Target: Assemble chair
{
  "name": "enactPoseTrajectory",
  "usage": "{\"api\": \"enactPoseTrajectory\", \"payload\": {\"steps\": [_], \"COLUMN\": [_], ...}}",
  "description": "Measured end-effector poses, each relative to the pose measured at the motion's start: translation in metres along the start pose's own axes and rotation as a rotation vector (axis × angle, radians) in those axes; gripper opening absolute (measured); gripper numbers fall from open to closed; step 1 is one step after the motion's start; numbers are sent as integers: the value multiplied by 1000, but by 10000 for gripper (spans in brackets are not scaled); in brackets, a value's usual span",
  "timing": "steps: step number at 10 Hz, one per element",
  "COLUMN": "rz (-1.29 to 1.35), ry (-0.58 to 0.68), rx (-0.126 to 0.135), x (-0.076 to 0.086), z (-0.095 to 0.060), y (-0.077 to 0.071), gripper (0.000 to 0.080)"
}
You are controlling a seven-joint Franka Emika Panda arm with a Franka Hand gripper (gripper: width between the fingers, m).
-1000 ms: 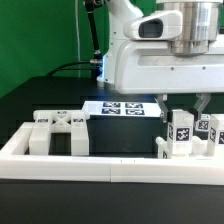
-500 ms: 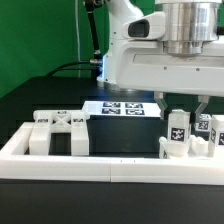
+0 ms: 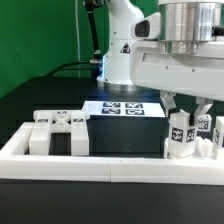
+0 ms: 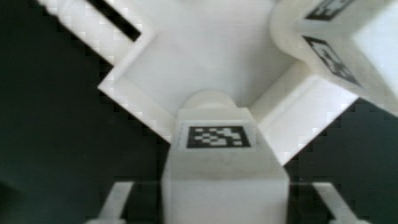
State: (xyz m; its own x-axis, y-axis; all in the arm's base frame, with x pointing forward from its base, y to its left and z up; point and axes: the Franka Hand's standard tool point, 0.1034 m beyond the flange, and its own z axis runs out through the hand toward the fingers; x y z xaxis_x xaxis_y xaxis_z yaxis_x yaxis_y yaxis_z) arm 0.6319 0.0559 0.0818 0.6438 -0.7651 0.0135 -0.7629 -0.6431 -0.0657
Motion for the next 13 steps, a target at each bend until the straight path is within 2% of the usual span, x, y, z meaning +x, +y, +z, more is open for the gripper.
{"api": "enactPoseTrajectory", "payload": {"steps": [2,4,5,6,7,8,13], "rz": [121,106,72,45,-47,-159,-557], "ry": [1,1,1,-1,1,2,3], "rx": [2,2,2,-1,-1,-2,-1], "x": [-1,-1,-1,-1,-1,-1,-2], "z": [0,0,0,0,-1,0,0], "y": [-1,-1,-1,-1,-2,-2,-2], "gripper": [291,291,499,499,617,639,648]}}
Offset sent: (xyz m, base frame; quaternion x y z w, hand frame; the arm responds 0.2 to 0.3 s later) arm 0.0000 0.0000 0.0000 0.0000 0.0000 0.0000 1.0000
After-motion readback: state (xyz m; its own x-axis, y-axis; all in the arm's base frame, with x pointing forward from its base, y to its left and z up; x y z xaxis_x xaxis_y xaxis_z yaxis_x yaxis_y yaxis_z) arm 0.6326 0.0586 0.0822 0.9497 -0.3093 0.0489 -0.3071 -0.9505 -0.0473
